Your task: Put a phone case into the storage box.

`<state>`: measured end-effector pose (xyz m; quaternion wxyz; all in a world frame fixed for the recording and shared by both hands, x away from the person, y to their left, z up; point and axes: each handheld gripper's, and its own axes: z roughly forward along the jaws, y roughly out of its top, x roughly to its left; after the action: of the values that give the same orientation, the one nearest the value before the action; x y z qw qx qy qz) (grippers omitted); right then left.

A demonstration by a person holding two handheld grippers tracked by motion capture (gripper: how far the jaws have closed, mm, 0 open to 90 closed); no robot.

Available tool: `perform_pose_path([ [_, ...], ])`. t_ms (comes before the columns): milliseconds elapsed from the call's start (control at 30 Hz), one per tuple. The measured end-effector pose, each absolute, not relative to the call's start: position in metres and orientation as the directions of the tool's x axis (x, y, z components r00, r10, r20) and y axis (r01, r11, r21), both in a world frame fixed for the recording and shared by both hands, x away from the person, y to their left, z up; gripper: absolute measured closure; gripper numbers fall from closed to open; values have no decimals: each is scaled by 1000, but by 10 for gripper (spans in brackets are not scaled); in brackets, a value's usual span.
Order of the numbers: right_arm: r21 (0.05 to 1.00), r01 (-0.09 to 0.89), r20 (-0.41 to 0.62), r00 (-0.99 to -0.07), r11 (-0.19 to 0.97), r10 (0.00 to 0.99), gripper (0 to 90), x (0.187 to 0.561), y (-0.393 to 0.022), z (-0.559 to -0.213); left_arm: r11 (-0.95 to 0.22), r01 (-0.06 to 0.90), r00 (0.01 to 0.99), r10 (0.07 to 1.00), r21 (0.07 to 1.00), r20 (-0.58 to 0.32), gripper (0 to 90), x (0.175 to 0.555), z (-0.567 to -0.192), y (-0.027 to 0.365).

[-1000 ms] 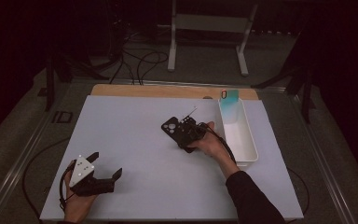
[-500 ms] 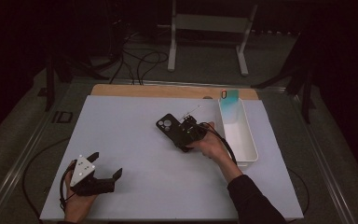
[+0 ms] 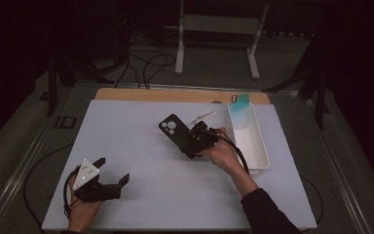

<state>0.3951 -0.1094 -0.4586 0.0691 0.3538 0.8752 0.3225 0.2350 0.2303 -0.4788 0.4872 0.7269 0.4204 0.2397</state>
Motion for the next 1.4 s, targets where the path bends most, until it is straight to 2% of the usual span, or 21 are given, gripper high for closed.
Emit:
perform_pose_path([
  [800, 708, 490, 82, -772, 508, 631, 149, 372, -107, -438, -211, 352, 552, 834, 912, -20, 1, 253, -456, 209],
  [1400, 771, 422, 73, -802, 476, 593, 148, 356, -96, -433, -199, 351, 581, 812, 915, -46, 1, 274, -440, 189],
])
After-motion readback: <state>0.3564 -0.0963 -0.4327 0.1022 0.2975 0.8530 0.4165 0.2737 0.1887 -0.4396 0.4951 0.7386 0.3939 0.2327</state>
